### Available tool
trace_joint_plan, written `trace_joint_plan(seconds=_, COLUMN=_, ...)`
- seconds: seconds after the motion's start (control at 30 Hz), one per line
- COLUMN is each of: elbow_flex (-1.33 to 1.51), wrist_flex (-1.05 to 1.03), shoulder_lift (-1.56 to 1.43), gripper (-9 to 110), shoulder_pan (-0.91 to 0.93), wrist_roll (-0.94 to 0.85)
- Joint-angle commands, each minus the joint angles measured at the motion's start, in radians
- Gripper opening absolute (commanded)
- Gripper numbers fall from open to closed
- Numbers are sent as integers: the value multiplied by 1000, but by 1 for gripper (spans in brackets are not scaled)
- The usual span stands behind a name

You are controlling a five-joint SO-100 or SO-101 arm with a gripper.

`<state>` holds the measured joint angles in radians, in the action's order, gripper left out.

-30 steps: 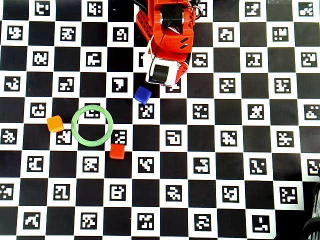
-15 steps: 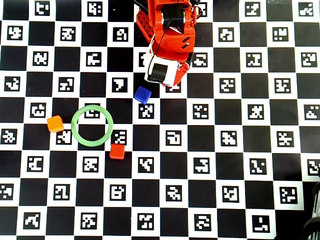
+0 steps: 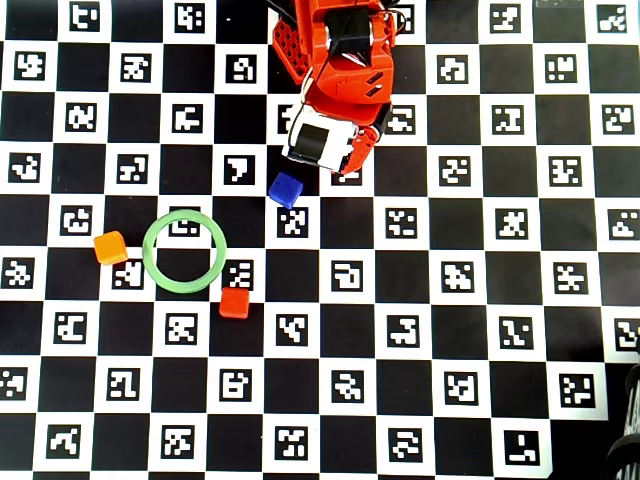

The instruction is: Grab the red cube then put it in the green circle then put the blue cube on top and finally the orange cube on top

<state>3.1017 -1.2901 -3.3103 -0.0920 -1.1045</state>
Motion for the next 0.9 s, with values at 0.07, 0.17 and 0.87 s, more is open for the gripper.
trace_joint_plan(seconds=0.07, elbow_flex=-149, wrist_flex=-46, shoulder_lift=106, gripper=-6, shoulder_pan=-18, wrist_roll=66)
trace_joint_plan(seconds=0.17, elbow_flex=-222, wrist_flex=-17, shoulder_lift=204, gripper=-6, shoulder_pan=-18, wrist_roll=104)
trace_joint_plan(seconds=0.87, elbow_flex=-1032, wrist_flex=-288, shoulder_lift=923, gripper=-6, shoulder_pan=163, wrist_roll=405)
